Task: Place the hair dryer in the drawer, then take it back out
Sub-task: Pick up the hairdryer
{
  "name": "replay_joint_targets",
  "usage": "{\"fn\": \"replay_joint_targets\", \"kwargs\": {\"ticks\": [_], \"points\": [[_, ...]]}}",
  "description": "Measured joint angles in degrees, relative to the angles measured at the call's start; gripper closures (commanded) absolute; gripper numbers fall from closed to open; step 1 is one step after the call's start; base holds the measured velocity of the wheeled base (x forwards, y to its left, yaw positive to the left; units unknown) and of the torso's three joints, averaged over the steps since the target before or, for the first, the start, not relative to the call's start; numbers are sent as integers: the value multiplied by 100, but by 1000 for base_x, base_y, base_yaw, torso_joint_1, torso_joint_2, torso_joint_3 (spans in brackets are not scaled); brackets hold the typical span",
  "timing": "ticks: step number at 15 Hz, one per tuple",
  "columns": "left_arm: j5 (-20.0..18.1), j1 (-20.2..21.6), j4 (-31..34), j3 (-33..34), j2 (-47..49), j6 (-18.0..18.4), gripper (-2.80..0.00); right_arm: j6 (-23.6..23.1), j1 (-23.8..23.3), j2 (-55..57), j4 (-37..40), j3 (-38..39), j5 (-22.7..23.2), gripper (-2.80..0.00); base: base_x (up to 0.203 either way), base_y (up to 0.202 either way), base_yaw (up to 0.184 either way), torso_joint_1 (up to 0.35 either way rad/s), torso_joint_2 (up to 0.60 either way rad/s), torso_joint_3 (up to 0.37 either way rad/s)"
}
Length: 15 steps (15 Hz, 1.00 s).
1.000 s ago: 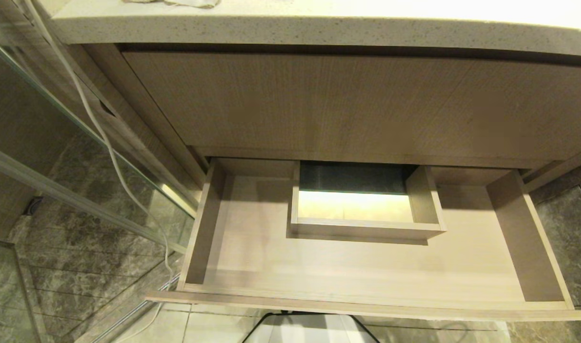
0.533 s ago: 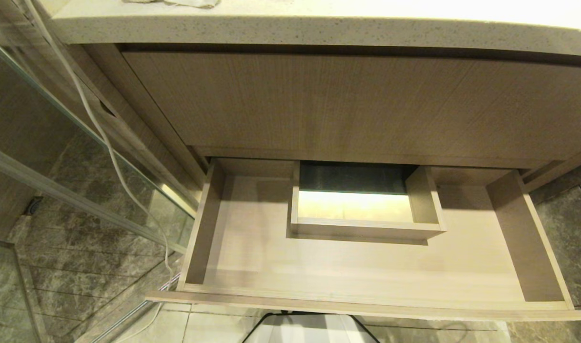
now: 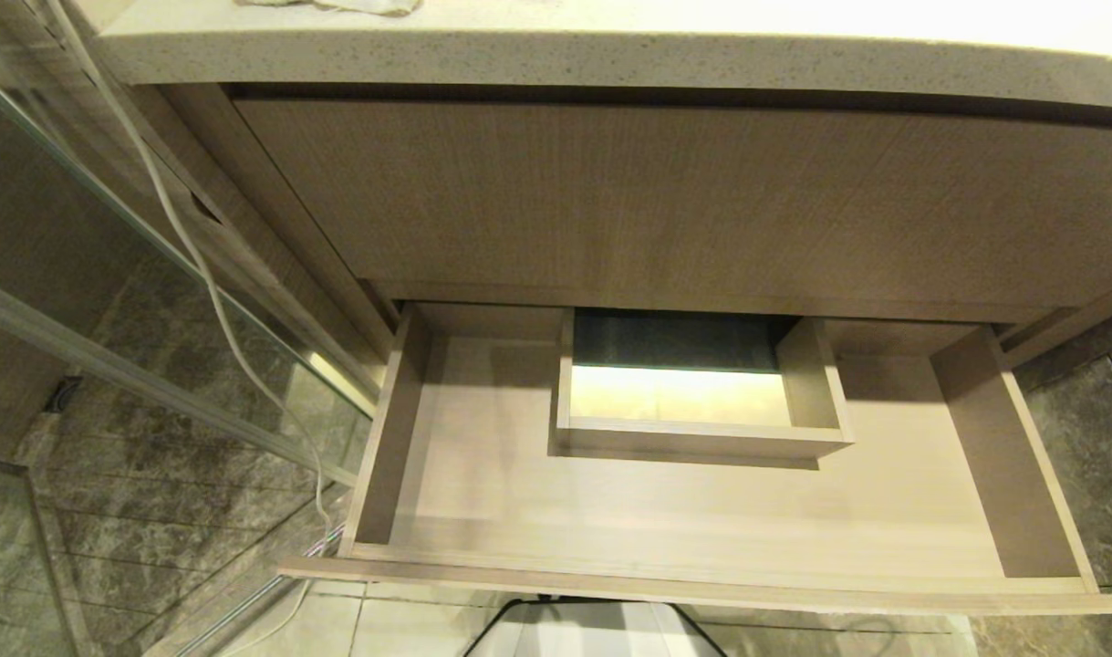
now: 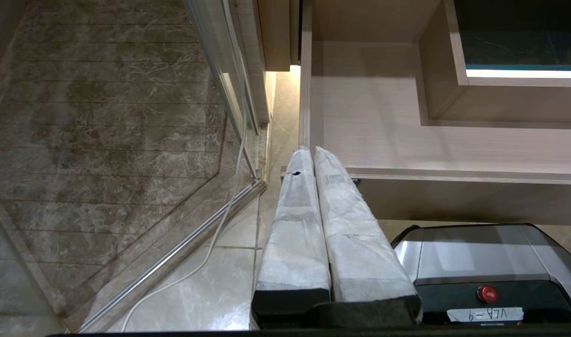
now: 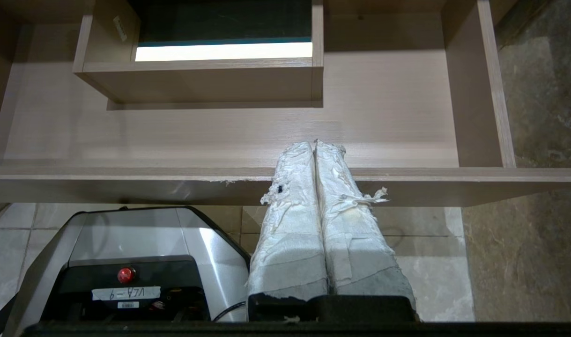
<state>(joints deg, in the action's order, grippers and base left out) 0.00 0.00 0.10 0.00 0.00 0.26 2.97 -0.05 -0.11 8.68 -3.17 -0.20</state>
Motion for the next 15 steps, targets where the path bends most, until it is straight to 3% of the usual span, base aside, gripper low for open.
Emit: {"fn": "replay_joint_targets", "kwargs": {"ticks": [4,11,15], "points": [[-1,0,0,0,0,-1,0,8,-2,0,0,0,-5,0,0,0,0,1,-7,-7],[0,0,-10,-5,0,-2,0,11,-6,1,-2,1,-6,0,0,0,0,166,-429,-155],[0,0,-2,0,0,1,0,9,-6,1,-6,1,1,0,0,0,0,269,-154,-61]]}}
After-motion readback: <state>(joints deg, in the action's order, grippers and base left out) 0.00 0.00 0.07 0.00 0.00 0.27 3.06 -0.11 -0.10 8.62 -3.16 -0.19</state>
